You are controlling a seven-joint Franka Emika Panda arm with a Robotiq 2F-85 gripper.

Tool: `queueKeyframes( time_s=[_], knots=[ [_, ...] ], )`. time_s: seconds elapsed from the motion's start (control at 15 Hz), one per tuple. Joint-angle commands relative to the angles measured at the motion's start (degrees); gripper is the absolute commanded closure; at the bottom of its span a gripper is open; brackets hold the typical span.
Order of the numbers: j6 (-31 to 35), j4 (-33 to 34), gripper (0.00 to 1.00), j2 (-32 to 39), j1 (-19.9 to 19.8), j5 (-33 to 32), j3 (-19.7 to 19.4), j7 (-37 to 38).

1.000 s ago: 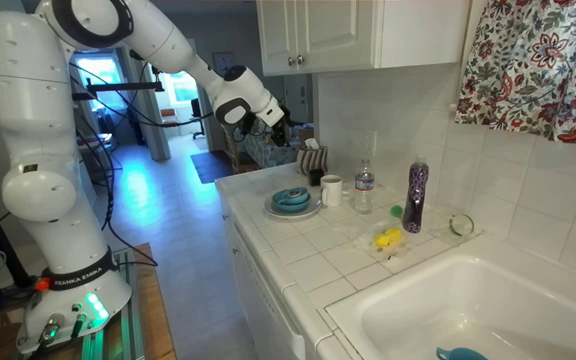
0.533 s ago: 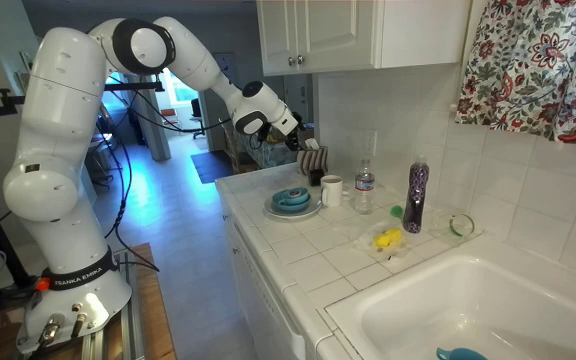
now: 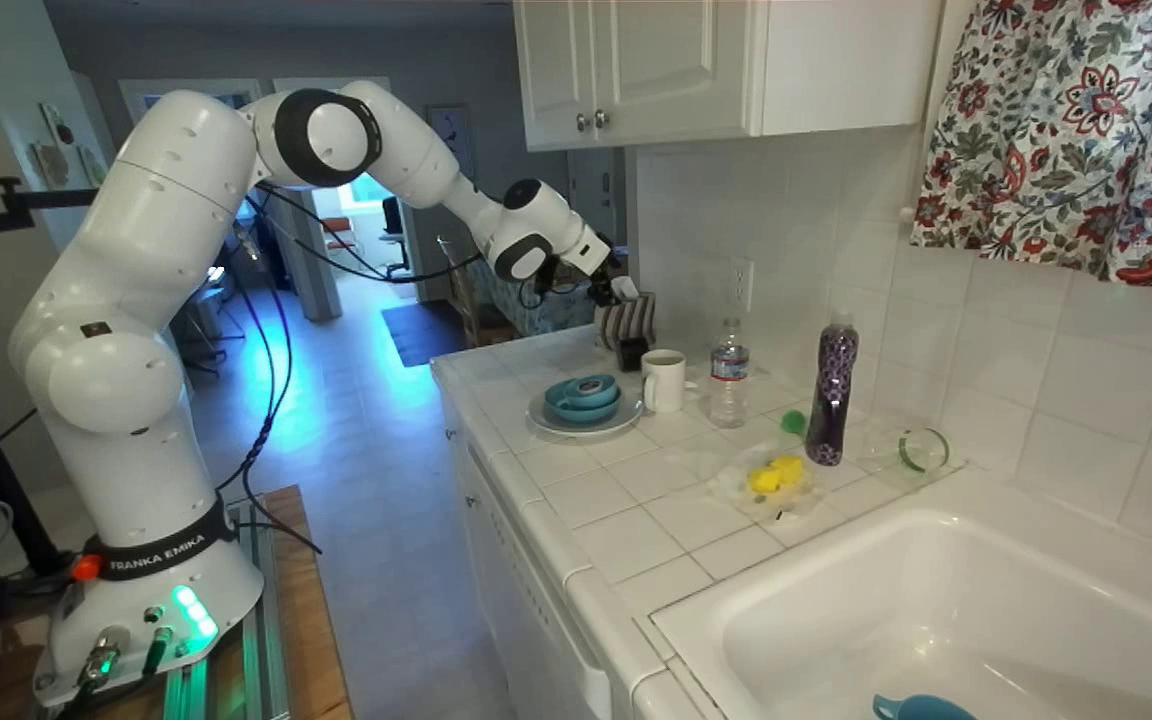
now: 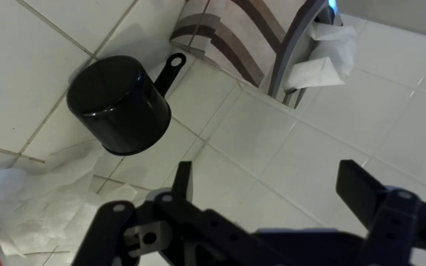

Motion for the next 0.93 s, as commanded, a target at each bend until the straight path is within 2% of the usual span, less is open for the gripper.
queueKeyframes(
  time_s=[0.0,0.13,0.4,0.53,0.87],
  knots=[
    [-0.2,1.5,0.00,1.2,2.0,0.0,-2.0,0.5],
    [-0.5,3.7,0.00,2.7,4.5,0.0,-4.4,1.1],
    [0.8,4.8,0.00,4.0,5.4,-0.3,-5.8,1.1],
    [-0.1,7.4,0.00,5.8,5.9,-0.9,-6.5,1.1],
    [-1.6,14.7,0.00,11.2,9.3,-2.7,-11.8,1.2]
  ],
)
